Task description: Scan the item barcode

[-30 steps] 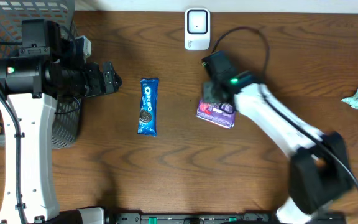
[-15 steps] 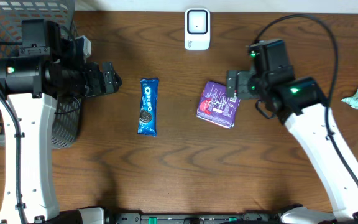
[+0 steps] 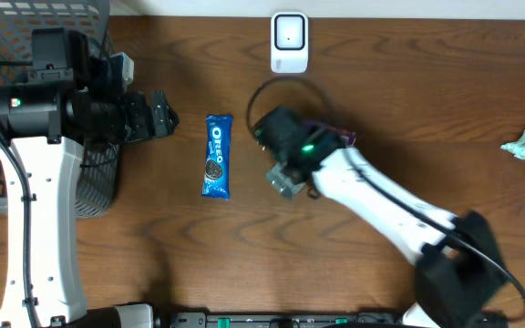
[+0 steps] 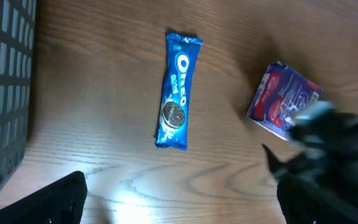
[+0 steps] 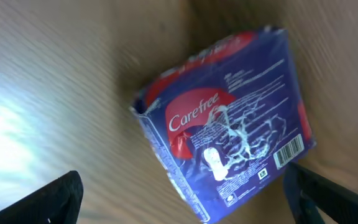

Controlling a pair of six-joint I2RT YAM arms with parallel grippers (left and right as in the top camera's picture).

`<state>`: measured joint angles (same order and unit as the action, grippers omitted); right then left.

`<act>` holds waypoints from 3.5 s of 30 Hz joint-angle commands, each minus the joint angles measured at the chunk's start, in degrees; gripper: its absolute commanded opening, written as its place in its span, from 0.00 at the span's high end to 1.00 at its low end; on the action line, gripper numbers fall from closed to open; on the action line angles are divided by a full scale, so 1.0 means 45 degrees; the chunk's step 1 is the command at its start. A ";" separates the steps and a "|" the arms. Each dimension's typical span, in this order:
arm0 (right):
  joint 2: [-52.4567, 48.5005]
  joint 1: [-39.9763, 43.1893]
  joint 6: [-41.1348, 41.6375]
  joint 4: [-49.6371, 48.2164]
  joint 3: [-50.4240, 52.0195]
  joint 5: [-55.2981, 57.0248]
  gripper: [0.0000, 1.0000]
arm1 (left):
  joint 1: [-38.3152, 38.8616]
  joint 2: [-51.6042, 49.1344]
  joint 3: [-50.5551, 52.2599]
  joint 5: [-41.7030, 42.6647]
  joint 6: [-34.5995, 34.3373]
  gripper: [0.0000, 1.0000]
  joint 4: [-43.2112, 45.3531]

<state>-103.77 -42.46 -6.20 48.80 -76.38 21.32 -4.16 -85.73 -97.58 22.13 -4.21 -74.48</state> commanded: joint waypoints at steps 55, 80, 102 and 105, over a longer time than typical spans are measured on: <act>-0.2089 -0.0952 0.1554 -0.3167 0.2618 0.4789 0.26 | 0.0024 -0.0049 -0.0034 -0.0078 0.0165 0.02 -0.0015; -0.2040 -0.0374 0.1651 -0.4250 0.1098 0.2788 0.93 | 0.0024 -0.0049 -0.0034 -0.0078 0.0165 0.02 -0.0015; -0.2021 0.4789 0.5829 -1.3085 -0.2501 -1.1657 0.97 | 0.0024 -0.0049 -0.0034 -0.0078 0.0165 0.02 -0.0015; -0.2021 0.5333 0.7281 -1.4129 -0.2501 -1.1812 0.99 | 0.0024 -0.0049 -0.0034 -0.0078 0.0165 0.02 -0.0019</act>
<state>-113.03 -19.97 16.21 -12.84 -86.59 -23.64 -4.16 -85.73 -97.58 22.09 -4.21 -74.46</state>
